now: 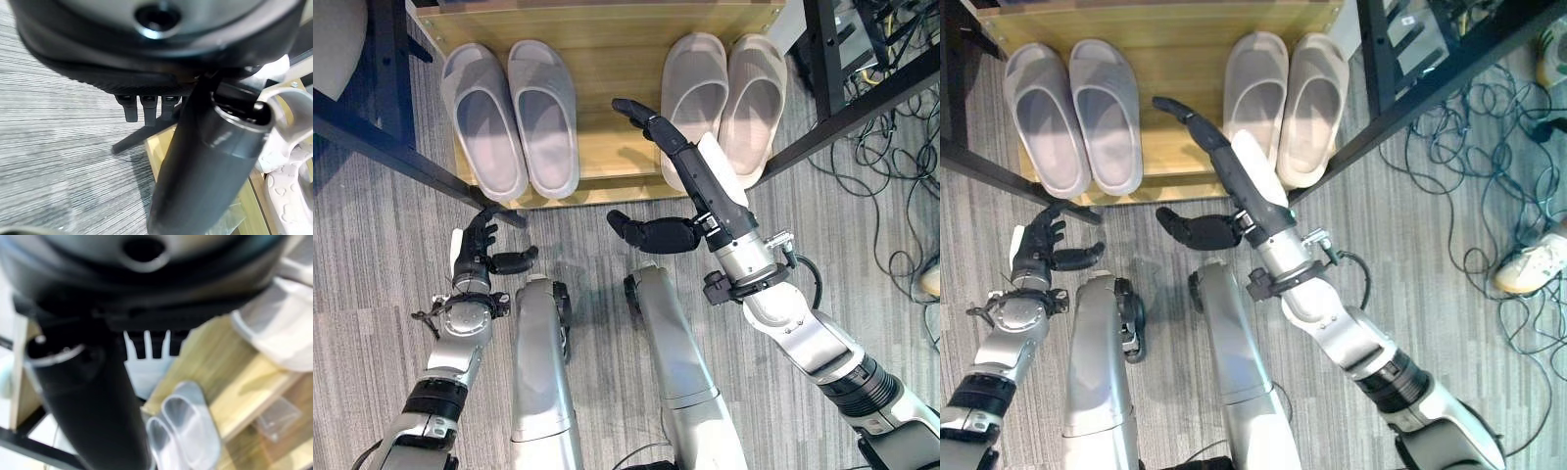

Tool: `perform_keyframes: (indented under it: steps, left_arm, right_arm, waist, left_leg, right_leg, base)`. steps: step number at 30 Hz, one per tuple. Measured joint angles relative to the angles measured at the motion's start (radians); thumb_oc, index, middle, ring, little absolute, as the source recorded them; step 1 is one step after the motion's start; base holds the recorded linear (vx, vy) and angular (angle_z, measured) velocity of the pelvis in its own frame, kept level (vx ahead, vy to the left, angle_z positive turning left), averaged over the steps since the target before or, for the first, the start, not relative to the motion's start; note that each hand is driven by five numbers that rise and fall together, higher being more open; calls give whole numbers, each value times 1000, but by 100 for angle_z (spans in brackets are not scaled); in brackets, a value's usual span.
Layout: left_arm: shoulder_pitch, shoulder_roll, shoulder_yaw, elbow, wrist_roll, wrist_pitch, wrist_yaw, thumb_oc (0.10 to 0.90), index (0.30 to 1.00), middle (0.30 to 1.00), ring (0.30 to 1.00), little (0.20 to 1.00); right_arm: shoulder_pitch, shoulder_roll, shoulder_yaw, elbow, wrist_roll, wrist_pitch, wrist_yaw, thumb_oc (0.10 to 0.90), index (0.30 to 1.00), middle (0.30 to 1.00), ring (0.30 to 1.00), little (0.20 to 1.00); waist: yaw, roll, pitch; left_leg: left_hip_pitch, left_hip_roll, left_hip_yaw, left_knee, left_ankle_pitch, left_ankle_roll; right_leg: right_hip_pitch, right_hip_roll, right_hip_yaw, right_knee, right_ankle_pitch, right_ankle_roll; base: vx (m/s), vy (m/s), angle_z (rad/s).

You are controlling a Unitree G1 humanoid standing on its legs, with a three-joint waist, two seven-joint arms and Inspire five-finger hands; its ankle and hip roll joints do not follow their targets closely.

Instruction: Arrange the slippers neatly on the shoe rack.

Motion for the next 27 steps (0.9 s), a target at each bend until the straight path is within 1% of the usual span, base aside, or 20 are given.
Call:
perform_keyframes:
  steps: [2, 3, 4, 5, 6, 7, 8, 10, 11, 12, 13, 14, 15, 16, 18, 20, 22, 23, 25, 27]
  left_arm:
    - [10, -12, 1, 1, 1, 1, -9, 800, 900, 900, 900, 900]
    - [36, -21, 1, 3, 4, 1, -18, 800, 900, 900, 900, 900]
    - [53, -34, 3, 3, 6, 0, -18, 800, 900, 900, 900, 900]
    - [66, -47, 3, 2, 14, 1, -18, 800, 900, 900, 900, 900]
    - [77, -60, 2, 0, 24, 2, -22, 800, 900, 900, 900, 900]
    - [82, -75, 1, 2, 30, 10, -33, 800, 900, 900, 900, 900]
    - [104, -86, 1, -3, 41, 9, -44, 800, 900, 900, 900, 900]
    - [107, -96, 5, -1, 50, 10, -57, 800, 900, 900, 900, 900]
    - [109, -100, 2, 0, 62, 5, -63, 800, 900, 900, 900, 900]
    - [100, -106, 6, -6, 71, 14, -78, 800, 900, 900, 900, 900]
    - [104, -132, 5, 15, 79, 27, -82, 800, 900, 900, 900, 900]
    - [117, -156, 0, 42, 82, 24, -85, 800, 900, 900, 900, 900]
    - [184, -201, -31, 55, 93, 17, -90, 800, 900, 900, 900, 900]
    - [209, -209, -43, 53, 101, 9, -103, 800, 900, 900, 900, 900]
    - [207, -216, -45, 57, 111, 7, -118, 800, 900, 900, 900, 900]
    - [210, -234, -57, 72, 120, 8, -127, 800, 900, 900, 900, 900]
    - [219, -253, -71, 88, 122, 8, -146, 800, 900, 900, 900, 900]
    - [229, -255, -74, 91, 129, 8, -151, 800, 900, 900, 900, 900]
    - [248, -273, -70, 125, 145, 12, -155, 800, 900, 900, 900, 900]
    - [286, -275, -76, 136, 157, 13, -164, 800, 900, 900, 900, 900]
  right_arm:
    - [35, 0, 3, 70, -1, 3, 26, 800, 900, 900, 900, 900]
    - [75, -2, 7, 130, -17, 10, 45, 800, 900, 900, 900, 900]
    - [102, -11, 9, 153, -22, 19, 49, 800, 900, 900, 900, 900]
    - [125, -15, 5, 172, -29, 19, 54, 800, 900, 900, 900, 900]
    - [151, -14, -3, 204, -40, 18, 61, 800, 900, 900, 900, 900]
    - [173, -12, -6, 250, -51, 18, 67, 800, 900, 900, 900, 900]
    - [202, -17, -3, 290, -68, 22, 73, 800, 900, 900, 900, 900]
    - [242, 14, -40, 343, -98, 17, 85, 800, 900, 900, 900, 900]
    - [254, 27, -52, 375, -108, 22, 88, 800, 900, 900, 900, 900]
    - [275, 33, -69, 397, -123, 13, 89, 800, 900, 900, 900, 900]
    - [277, 73, -77, 486, -142, 8, 91, 800, 900, 900, 900, 900]
    - [284, 122, -83, 575, -152, 17, 90, 800, 900, 900, 900, 900]
    - [355, 158, -87, 653, -154, 26, 89, 800, 900, 900, 900, 900]
    - [388, 157, -84, 662, -157, 26, 90, 800, 900, 900, 900, 900]
    - [397, 166, -90, 694, -180, 22, 90, 800, 900, 900, 900, 900]
    - [413, 204, -127, 761, -193, 21, 89, 800, 900, 900, 900, 900]
    - [429, 217, -144, 810, -197, 24, 90, 800, 900, 900, 900, 900]
    - [451, 220, -150, 822, -198, 23, 90, 800, 900, 900, 900, 900]
    - [477, 277, -215, 908, -215, 16, 93, 800, 900, 900, 900, 900]
    - [513, 281, -214, 921, -218, 30, 101, 800, 900, 900, 900, 900]
  waist:
    - [20, 0, 0]
    - [23, 2, 0]
    - [21, 11, -3]
    - [21, 19, -4]
    - [21, 22, -4]
    - [22, 23, -5]
    - [10, 26, -26]
    - [5, 26, -27]
    - [3, 29, -35]
    - [-2, 26, -19]
    - [-3, 22, -10]
    - [2, 10, -32]
    - [3, 18, -152]
    - [-1, 15, -199]
    - [-20, 9, -210]
    - [-23, 1, -236]
    - [-25, 4, -259]
    - [-30, 2, -278]
    - [-34, 5, -287]
    - [-38, 14, -345]
  left_leg:
    - [69, 14, 4, -121, 43, 5]
    - [140, 16, 10, -219, 74, 10]
    - [188, 17, 9, -272, 92, 22]
    - [221, 22, 11, -303, 100, 31]
    - [273, 26, 14, -354, 103, 27]
    - [333, 29, 24, -428, 116, 29]
    - [393, 35, 33, -517, 154, 41]
    - [481, 42, 42, -651, 216, 39]
    - [538, 47, 47, -739, 253, 40]
    - [611, 50, 48, -816, 264, 44]
    - [707, 57, 54, -901, 301, 33]
    - [787, 59, 65, -987, 330, 29]
    - [879, 62, 77, -1143, 364, 31]
    - [909, 61, 86, -1194, 380, 38]
    - [970, 62, 87, -1246, 399, 31]
    - [1056, 65, 104, -1374, 446, 29]
    - [1137, 67, 117, -1477, 479, 31]
    - [1159, 67, 121, -1517, 493, 32]
    - [1278, 75, 132, -1643, 533, 29]
    - [1305, 78, 141, -1688, 541, 29]
  right_leg:
    - [68, -3, -4, -126, 50, -2]
    - [144, -13, -7, -227, 86, 7]
    - [198, -22, -13, -284, 103, 2]
    - [235, -35, -22, -318, 108, -6]
    - [290, -44, -23, -367, 105, -15]
    - [349, -50, -21, -439, 121, -25]
    - [411, -61, -23, -523, 150, -13]
    - [496, -68, -27, -647, 204, -6]
    - [551, -77, -36, -741, 239, -17]
    - [623, -91, -38, -814, 243, -25]
    - [717, -93, -41, -897, 283, -18]
    - [788, -94, -33, -977, 311, -22]
    - [872, -105, -38, -1125, 346, -22]
    - [892, -114, -46, -1164, 359, -21]
    - [951, -116, -50, -1208, 368, -21]
    - [1019, -119, -45, -1311, 404, -21]
    - [1090, -120, -44, -1395, 432, -16]
    - [1099, -124, -45, -1417, 437, -17]
    - [1216, -120, -48, -1534, 475, -12]
    - [1237, -118, -45, -1579, 480, -10]
  base:
    - [-57, -40, -1]
    - [-28, -39, 12]
    - [4, -28, 19]
    - [13, -36, 21]
    - [22, -28, 22]
    - [-27, -71, 28]
    - [54, -65, 23]
    - [38, -48, 14]
    - [58, -48, 13]
    - [147, -31, 13]
    - [142, -14, 4]
    - [155, -12, -9]
    - [158, -10, -12]
    - [135, 12, -5]
    - [132, 38, 1]
    - [124, 34, -8]
    - [142, 28, -10]
    - [152, 27, -2]
    - [159, 4, -5]
    - [191, 2, -12]
